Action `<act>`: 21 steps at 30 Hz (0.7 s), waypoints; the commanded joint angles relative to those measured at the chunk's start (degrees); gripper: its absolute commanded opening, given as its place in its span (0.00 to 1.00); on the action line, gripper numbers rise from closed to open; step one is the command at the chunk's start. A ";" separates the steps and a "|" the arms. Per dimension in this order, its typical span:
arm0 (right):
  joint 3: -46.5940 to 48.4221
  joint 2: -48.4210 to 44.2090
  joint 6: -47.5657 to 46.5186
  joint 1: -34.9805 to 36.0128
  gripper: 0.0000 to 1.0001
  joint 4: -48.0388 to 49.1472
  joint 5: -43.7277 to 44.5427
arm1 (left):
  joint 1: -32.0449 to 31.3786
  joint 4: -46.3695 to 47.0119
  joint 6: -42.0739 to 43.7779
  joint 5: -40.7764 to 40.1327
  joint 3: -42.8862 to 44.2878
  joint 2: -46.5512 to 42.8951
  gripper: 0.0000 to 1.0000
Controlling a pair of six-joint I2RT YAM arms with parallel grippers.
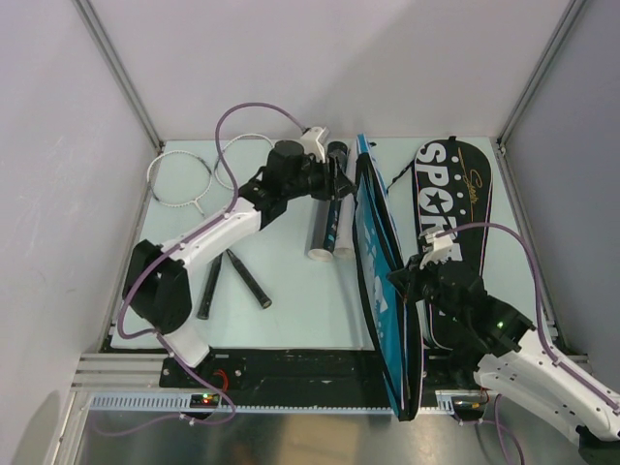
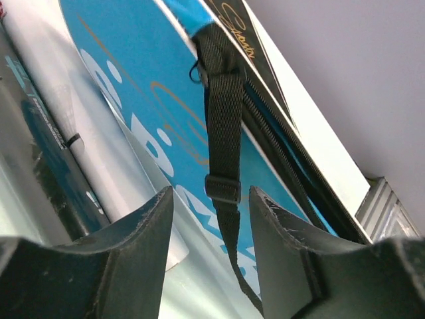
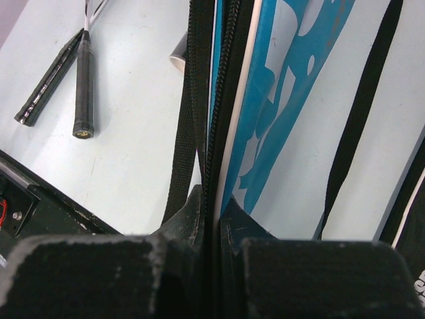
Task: Pack up the badminton gear
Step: Adjust the racket bag at the center of the board.
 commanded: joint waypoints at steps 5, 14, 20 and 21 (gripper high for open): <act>1.76 -1.62 0.65 -0.76 0.00 10.38 0.65 | -1.89 8.81 -5.66 5.82 -10.38 -7.24 0.55; 1.76 -1.62 1.98 -0.92 0.00 10.73 0.73 | -6.48 12.77 -9.55 6.81 -13.77 -4.00 0.54; 1.76 -2.12 2.38 -0.92 0.00 10.71 0.60 | -6.77 13.00 -9.23 3.06 -15.93 -5.12 0.53; 1.76 -2.25 2.44 -0.92 0.00 10.80 0.60 | -6.74 12.96 -8.89 2.07 -16.59 -5.67 0.54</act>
